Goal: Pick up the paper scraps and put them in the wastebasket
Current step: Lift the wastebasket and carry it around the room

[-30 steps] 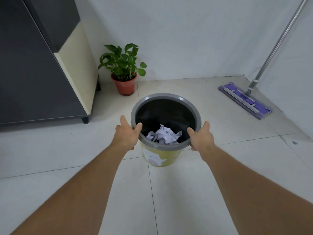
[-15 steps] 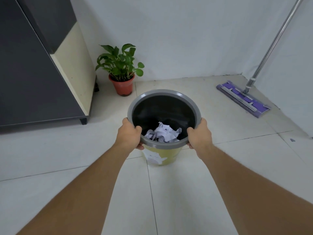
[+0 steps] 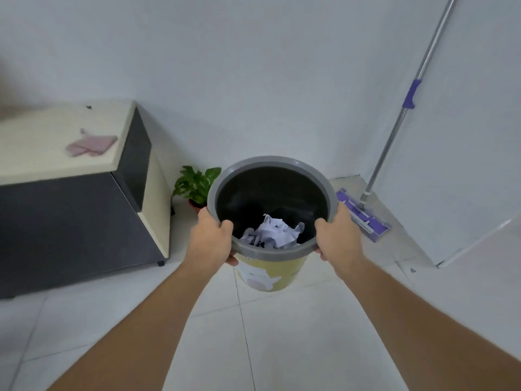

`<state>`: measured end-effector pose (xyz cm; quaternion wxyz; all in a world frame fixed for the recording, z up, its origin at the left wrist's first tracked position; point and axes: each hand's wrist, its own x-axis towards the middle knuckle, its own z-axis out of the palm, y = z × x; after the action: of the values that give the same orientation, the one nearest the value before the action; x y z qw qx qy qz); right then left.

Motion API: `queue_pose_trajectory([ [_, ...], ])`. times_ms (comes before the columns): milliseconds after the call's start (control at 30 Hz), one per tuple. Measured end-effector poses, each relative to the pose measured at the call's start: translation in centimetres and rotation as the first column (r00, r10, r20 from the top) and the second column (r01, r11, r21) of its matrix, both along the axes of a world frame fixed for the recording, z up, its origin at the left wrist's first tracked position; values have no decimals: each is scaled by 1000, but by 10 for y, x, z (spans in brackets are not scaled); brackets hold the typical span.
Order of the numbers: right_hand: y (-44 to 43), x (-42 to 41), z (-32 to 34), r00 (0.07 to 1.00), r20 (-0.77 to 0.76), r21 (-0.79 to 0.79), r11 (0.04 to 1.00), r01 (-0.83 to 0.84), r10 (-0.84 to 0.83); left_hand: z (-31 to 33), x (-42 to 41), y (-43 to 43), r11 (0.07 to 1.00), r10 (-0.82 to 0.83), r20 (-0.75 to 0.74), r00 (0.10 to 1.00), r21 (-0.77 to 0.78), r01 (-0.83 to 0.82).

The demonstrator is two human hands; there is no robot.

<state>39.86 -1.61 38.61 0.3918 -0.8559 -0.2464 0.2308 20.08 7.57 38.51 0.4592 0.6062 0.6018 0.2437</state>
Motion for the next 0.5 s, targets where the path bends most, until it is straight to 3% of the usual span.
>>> queue_pose_trajectory([
  [333, -21, -9, 361, 999, 45, -32, 999, -5, 7, 353, 2, -12, 997, -3, -100, 995, 73, 10],
  [500, -26, -8, 504, 995, 81, 12, 998, -62, 61, 493, 1, -17, 993, -25, -39, 999, 118, 30],
])
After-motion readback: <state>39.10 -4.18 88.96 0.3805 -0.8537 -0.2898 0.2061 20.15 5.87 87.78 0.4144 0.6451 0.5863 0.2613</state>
